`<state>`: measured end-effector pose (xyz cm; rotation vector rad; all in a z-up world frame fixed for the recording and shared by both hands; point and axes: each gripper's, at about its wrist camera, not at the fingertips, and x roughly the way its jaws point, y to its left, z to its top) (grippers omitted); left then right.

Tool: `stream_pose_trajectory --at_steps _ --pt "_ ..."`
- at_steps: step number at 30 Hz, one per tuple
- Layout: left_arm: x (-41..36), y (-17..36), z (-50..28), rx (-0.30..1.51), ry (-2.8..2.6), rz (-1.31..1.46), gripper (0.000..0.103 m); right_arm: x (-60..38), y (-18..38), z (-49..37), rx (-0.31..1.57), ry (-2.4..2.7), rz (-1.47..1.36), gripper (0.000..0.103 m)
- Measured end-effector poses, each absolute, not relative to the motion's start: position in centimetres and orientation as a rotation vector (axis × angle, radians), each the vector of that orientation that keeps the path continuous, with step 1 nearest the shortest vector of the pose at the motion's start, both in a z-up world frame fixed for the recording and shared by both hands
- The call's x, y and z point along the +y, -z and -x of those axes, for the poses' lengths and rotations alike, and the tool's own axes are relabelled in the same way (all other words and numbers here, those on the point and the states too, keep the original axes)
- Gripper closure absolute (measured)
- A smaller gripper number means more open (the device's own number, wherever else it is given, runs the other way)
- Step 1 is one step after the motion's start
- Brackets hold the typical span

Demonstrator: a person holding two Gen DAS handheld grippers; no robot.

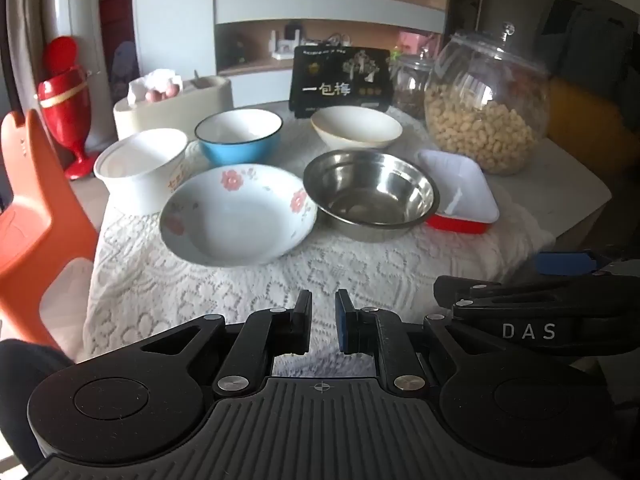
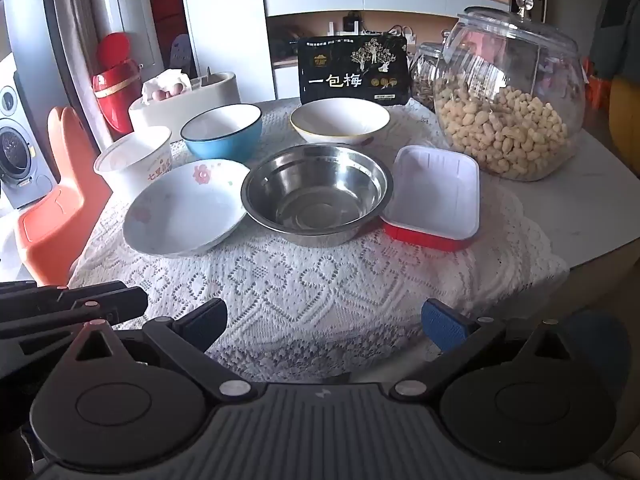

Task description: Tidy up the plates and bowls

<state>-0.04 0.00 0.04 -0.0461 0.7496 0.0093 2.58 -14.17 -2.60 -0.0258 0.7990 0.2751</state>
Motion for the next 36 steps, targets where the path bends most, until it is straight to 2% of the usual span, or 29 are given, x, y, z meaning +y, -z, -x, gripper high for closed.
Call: stream_pose_trajectory --at_steps 36 --pt "0.21 -0.22 0.05 0.755 -0.017 0.084 0.088 -13.96 3.14 -2.79 0.818 -0.275 0.018 0.0"
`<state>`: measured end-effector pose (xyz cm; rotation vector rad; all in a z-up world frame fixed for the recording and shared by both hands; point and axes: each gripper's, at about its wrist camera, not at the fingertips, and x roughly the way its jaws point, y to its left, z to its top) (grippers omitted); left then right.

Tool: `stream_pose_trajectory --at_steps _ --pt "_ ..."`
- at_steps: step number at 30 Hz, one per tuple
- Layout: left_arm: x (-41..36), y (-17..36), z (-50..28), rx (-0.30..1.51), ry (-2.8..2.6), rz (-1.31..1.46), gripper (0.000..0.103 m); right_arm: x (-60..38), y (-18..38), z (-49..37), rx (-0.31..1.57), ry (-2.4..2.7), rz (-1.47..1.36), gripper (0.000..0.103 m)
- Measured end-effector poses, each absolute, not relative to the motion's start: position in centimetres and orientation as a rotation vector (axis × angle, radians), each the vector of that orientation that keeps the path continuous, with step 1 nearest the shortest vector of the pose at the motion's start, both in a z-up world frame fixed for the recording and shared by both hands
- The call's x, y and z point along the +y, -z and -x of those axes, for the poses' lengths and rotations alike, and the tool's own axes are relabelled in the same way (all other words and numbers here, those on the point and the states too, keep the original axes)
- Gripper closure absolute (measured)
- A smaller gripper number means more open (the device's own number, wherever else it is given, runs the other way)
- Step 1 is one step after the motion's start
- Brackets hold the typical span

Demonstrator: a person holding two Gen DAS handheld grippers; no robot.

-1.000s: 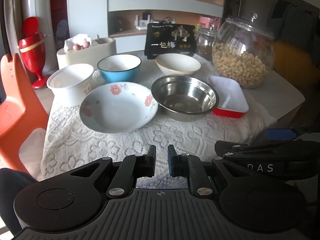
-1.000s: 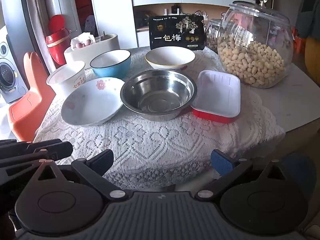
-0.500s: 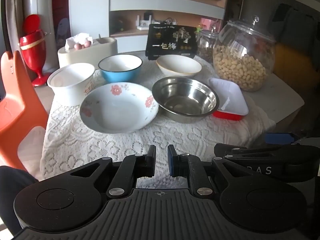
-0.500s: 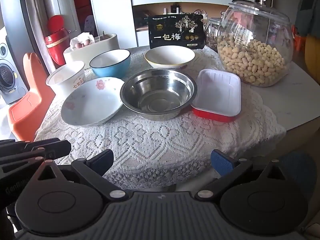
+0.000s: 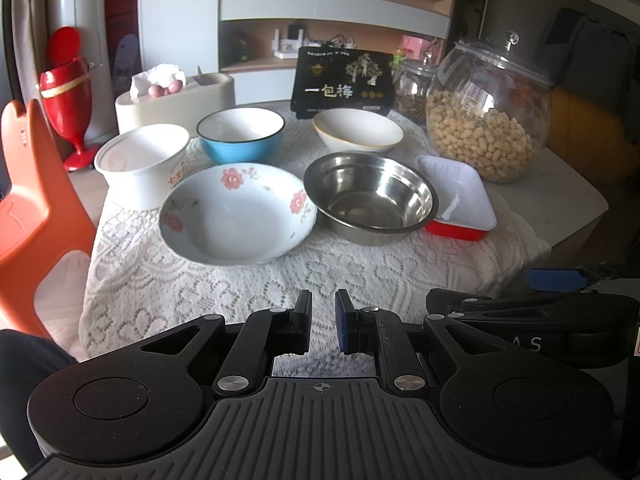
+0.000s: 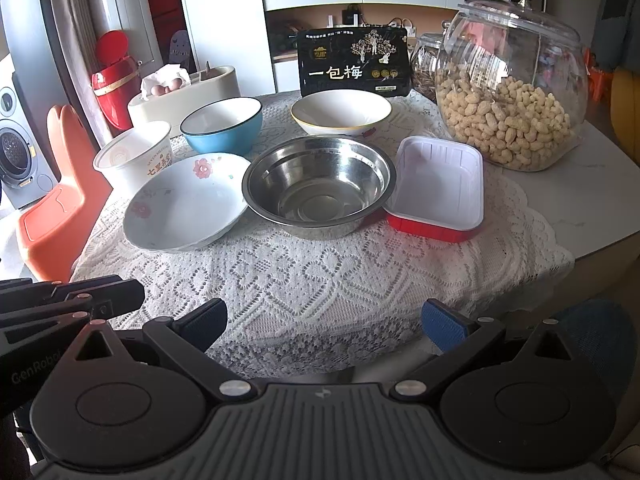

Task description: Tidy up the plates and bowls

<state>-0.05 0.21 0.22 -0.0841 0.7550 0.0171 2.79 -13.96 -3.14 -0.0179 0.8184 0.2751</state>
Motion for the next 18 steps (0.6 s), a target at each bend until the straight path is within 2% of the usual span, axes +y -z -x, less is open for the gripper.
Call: stream_pose_trajectory --at_steps 18 --pt "0.19 -0.13 0.05 0.757 -0.016 0.087 0.088 -13.95 3.26 -2.71 0.819 -0.277 0.014 0.0"
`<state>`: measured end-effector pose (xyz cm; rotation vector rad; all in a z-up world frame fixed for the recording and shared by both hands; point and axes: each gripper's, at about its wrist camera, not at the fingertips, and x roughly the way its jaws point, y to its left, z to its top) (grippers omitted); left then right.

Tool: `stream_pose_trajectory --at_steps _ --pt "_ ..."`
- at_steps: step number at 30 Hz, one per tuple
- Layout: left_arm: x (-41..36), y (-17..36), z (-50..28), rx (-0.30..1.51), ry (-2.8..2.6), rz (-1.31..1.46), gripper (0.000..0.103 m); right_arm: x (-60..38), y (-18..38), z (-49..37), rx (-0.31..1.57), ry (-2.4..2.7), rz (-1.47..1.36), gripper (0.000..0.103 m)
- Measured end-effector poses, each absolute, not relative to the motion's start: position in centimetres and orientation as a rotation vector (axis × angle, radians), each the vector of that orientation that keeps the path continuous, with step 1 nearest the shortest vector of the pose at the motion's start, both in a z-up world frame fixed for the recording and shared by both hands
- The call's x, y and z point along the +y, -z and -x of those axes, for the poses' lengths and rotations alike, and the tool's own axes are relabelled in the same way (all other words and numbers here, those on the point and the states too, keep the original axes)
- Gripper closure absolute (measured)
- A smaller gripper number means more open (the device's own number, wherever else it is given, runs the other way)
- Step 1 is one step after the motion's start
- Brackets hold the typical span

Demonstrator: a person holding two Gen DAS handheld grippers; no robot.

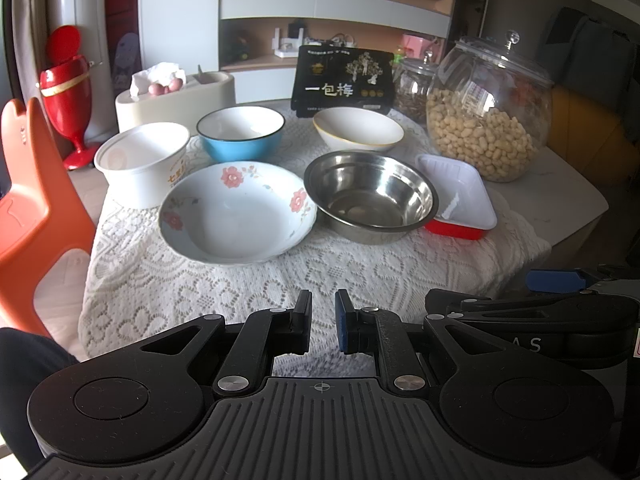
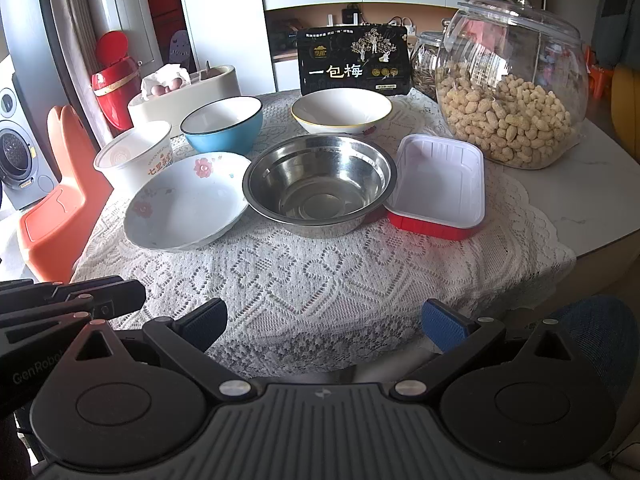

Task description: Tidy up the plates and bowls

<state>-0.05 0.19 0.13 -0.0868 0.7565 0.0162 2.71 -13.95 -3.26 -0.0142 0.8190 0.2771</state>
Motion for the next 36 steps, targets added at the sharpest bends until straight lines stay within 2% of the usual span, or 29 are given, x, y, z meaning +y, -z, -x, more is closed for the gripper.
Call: stream_pose_trajectory --at_steps 36 --pt "0.88 0.3 -0.33 0.77 -0.032 0.107 0.088 -14.1 3.56 -3.26 0.828 -0.293 -0.015 0.0"
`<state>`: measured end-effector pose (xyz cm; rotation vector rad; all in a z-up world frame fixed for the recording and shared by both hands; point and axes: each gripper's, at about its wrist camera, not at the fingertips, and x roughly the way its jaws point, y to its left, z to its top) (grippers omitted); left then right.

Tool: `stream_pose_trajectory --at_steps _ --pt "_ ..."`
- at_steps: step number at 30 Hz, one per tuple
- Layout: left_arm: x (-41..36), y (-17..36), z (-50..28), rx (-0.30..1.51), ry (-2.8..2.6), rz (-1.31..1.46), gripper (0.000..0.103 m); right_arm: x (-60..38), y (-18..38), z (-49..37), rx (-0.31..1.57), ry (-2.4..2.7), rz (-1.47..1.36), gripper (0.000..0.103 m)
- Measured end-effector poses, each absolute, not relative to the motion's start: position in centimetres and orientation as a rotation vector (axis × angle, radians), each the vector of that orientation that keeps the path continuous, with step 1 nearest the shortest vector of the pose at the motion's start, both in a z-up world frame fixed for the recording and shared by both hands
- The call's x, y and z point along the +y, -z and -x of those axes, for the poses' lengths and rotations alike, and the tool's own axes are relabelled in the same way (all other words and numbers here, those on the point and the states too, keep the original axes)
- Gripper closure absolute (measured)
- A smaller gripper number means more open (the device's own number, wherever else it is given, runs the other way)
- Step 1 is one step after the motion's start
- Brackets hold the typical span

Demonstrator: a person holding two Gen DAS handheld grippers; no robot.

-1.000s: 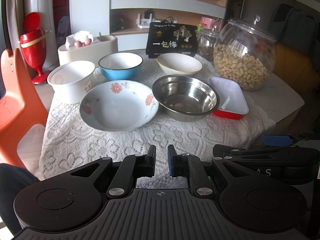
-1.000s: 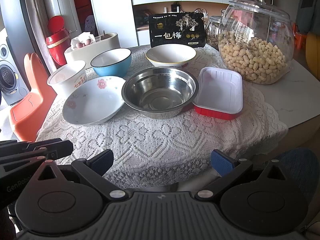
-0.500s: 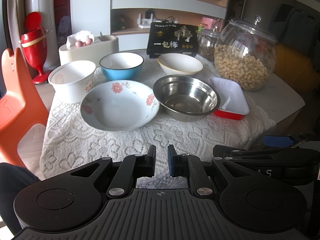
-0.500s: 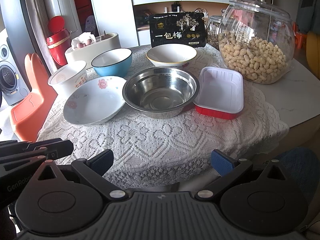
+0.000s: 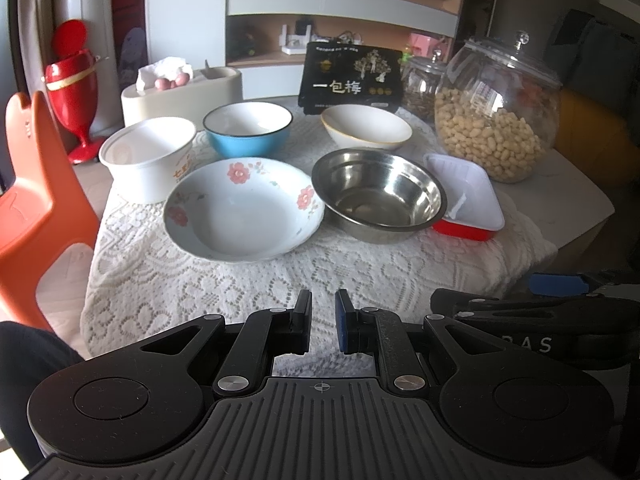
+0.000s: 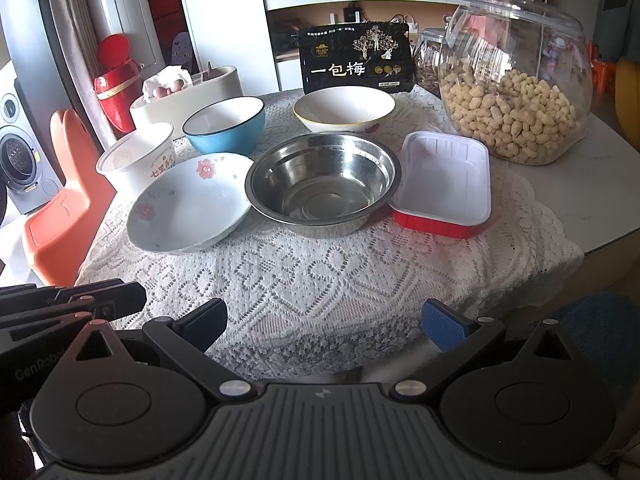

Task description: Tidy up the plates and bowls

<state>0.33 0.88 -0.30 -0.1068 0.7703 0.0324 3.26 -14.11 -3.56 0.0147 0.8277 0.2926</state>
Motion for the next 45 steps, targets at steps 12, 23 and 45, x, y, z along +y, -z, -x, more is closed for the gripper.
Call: stream_pose_trajectory --at_steps 12,23,45 --pt "2.3 1.1 -3.2 0.647 0.023 0.143 0.087 -17.4 3.7 -7.4 0.7 -0.267 -0.039 0.0" --pt "-2.9 0.5 -16.3 0.785 0.406 0.258 0.087 -27.3 5.6 -16.9 0.825 -0.145 -0.103 0.0" --pt "-10.8 8.0 -37.3 1.176 0.301 0.166 0.071 -32.5 10.9 -25.2 1.06 -0.475 -0.466 0.05"
